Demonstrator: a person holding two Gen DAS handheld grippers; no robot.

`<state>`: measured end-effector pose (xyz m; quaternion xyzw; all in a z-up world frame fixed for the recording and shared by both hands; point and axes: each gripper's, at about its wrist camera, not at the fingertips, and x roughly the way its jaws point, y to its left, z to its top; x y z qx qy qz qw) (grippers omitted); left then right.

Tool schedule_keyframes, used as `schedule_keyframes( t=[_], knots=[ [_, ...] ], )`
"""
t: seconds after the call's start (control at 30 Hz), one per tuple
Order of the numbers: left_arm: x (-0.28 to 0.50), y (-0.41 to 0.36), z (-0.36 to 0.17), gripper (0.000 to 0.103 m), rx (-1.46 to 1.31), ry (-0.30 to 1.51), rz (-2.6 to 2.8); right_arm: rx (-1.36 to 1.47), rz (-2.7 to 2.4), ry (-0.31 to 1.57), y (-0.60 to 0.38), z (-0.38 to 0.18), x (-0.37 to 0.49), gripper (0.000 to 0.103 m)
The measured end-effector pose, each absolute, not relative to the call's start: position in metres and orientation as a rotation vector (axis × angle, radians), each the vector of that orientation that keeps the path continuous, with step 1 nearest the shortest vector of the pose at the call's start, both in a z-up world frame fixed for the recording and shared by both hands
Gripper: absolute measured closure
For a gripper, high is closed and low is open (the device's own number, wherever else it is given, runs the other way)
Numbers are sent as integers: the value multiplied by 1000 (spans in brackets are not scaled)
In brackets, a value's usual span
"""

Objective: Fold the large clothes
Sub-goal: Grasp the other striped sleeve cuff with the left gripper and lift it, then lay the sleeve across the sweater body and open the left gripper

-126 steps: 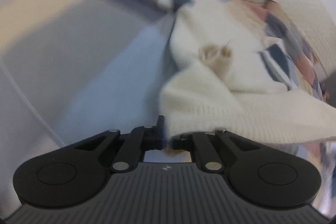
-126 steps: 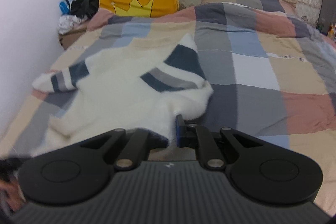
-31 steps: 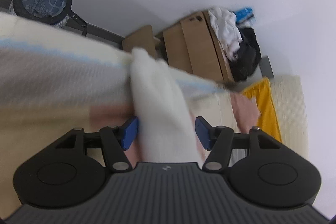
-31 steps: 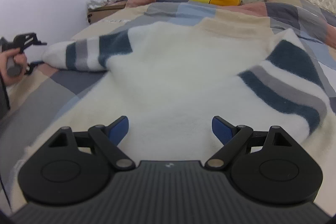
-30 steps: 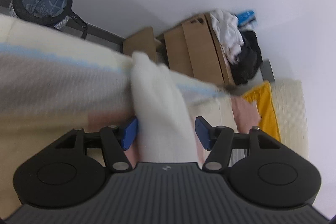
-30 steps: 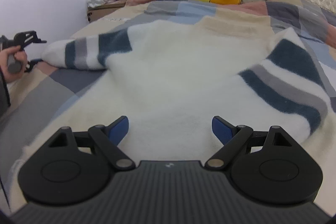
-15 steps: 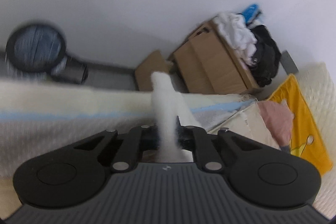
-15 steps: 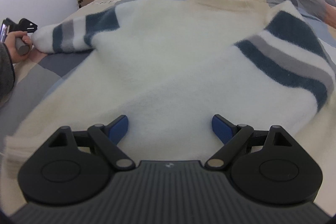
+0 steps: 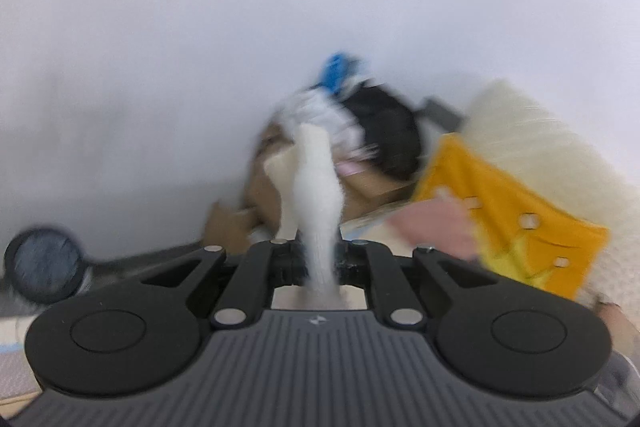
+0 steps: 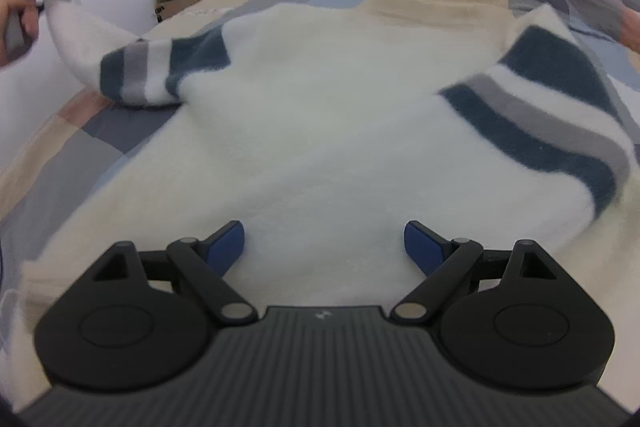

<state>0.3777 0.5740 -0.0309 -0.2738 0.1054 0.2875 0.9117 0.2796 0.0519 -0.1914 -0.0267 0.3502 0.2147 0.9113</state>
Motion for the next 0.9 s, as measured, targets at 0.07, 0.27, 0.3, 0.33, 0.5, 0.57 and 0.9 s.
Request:
schedule_keyframes(
  t=[0.07, 0.27, 0.3, 0.33, 0.5, 0.57, 0.9],
  knots=[
    [382, 539, 2, 95, -521, 201, 535, -28, 440, 699, 39, -184, 277, 15],
    [392, 420, 72, 94, -394, 187, 390, 63, 360, 645, -11, -166, 272, 15],
    [393, 400, 79, 94, -375, 186, 365, 84, 348, 645, -19, -163, 272, 15],
    [394, 379, 84, 94, -356, 181, 339, 108, 345, 647, -27, -161, 272, 15],
    [400, 275, 91, 94, -265, 210, 231, 170, 347, 633, -57, -153, 270, 15],
    [403, 234, 83, 94, -236, 231, 197, 195, 340, 636, -69, -152, 270, 15],
    [422, 74, -15, 94, -174, 374, 48, 333, 262, 602, -130, -149, 280, 15]
  ],
)
